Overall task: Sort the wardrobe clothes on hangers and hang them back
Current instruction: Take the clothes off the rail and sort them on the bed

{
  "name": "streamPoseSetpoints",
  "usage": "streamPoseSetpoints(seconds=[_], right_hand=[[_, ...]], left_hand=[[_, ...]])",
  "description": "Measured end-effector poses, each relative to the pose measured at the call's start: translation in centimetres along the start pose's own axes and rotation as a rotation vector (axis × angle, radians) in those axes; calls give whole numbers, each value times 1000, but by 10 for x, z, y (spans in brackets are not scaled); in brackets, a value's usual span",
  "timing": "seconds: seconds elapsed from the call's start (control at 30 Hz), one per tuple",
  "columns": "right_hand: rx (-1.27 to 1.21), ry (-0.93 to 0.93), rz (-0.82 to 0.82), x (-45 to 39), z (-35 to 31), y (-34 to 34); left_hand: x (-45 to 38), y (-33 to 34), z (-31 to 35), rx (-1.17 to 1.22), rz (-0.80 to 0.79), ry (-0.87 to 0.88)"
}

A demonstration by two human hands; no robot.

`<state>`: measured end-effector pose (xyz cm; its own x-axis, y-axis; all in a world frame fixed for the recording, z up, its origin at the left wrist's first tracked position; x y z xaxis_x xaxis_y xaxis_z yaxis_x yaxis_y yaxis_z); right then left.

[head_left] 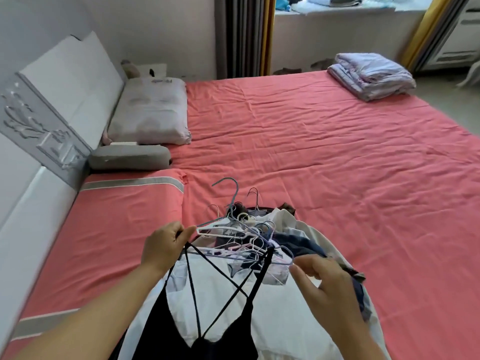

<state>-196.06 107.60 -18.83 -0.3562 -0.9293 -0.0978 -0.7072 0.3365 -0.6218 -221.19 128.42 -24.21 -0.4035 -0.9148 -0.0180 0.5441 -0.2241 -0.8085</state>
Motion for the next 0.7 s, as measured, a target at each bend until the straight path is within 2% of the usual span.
streamPoseSetpoints(seconds=[0.2, 0.43, 0.6, 0.7], right_hand=[[139, -16, -65, -25, 41, 29], [224, -56, -133, -32, 59, 47], [197, -85, -132, -33, 49, 51], [177, -121, -141, -33, 32, 57]], left_hand=[[-17, 58, -35, -49, -147, -96], [-8, 82, -57, -64, -255, -193], [4, 61, -59, -2, -235, -208], [21, 36, -55, 27, -166, -214]])
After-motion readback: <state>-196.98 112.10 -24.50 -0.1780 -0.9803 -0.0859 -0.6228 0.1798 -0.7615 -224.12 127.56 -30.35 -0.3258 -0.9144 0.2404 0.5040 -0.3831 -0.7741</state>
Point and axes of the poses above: each hand's wrist, its own x-axis away from the middle knuckle, its own y-axis out of the palm, z = x × y, the point moved 3 cm from there along -x, towards the middle knuckle, and after that the axes turned 10 degrees about -z, right-handed, at the moved point
